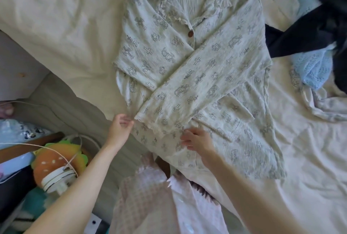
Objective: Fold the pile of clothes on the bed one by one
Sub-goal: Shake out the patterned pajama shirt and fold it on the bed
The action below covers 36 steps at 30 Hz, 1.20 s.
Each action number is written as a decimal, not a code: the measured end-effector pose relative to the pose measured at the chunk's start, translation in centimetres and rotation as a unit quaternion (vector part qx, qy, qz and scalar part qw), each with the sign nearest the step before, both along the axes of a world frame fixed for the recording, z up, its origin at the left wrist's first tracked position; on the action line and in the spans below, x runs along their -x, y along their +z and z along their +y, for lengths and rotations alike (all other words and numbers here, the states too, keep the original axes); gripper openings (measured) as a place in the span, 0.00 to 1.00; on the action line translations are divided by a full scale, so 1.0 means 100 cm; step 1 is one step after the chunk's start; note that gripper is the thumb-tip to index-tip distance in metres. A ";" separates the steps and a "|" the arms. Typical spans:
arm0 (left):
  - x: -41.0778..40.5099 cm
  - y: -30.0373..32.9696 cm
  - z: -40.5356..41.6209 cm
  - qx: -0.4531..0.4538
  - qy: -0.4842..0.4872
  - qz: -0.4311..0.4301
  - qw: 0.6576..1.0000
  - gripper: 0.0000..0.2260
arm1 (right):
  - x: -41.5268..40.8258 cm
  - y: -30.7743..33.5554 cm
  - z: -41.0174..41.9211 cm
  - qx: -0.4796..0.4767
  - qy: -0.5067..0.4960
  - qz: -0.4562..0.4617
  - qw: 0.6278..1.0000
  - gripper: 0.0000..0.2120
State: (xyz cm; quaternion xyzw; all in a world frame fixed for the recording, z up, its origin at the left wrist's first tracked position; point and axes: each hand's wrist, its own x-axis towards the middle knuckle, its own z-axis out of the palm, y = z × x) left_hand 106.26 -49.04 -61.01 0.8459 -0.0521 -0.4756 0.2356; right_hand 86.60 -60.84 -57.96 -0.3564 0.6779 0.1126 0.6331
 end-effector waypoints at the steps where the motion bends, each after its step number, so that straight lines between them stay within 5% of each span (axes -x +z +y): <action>1: -0.004 -0.001 0.001 0.011 0.012 -0.037 0.999 0.17 | 0.006 0.000 -0.002 0.036 0.014 0.015 0.999 0.08; 4: -0.015 -0.006 -0.004 0.046 0.012 -0.092 0.995 0.19 | 0.028 0.003 -0.015 0.162 0.025 0.055 0.985 0.09; 9: -0.012 -0.021 -0.016 0.045 0.008 -0.003 0.999 0.14 | 0.076 0.000 -0.049 0.302 0.020 0.126 0.945 0.09; 13: 0.013 -0.029 0.002 0.010 0.006 0.064 0.998 0.08 | 0.122 -0.012 -0.062 0.396 0.124 0.208 0.886 0.10; 16: 0.040 -0.032 0.029 -0.036 0.002 0.104 0.994 0.08 | 0.162 -0.024 -0.064 0.364 0.187 0.271 0.871 0.20; 19: 0.067 -0.031 0.059 -0.085 0.009 0.102 0.991 0.25 | 0.199 -0.031 -0.064 0.322 0.171 0.302 0.881 0.27; 26: 0.136 -0.005 0.122 -0.010 0.162 0.100 0.982 0.11 | 0.263 -0.025 -0.052 0.208 0.102 0.264 0.936 0.18; 30: 0.160 0.019 0.137 0.102 0.381 0.133 0.909 0.13 | 0.282 -0.011 -0.046 0.119 -0.061 0.159 0.978 0.10; 36: 0.181 0.051 0.136 0.154 0.470 0.099 0.864 0.04 | 0.301 0.010 -0.022 0.021 -0.281 0.021 0.959 0.06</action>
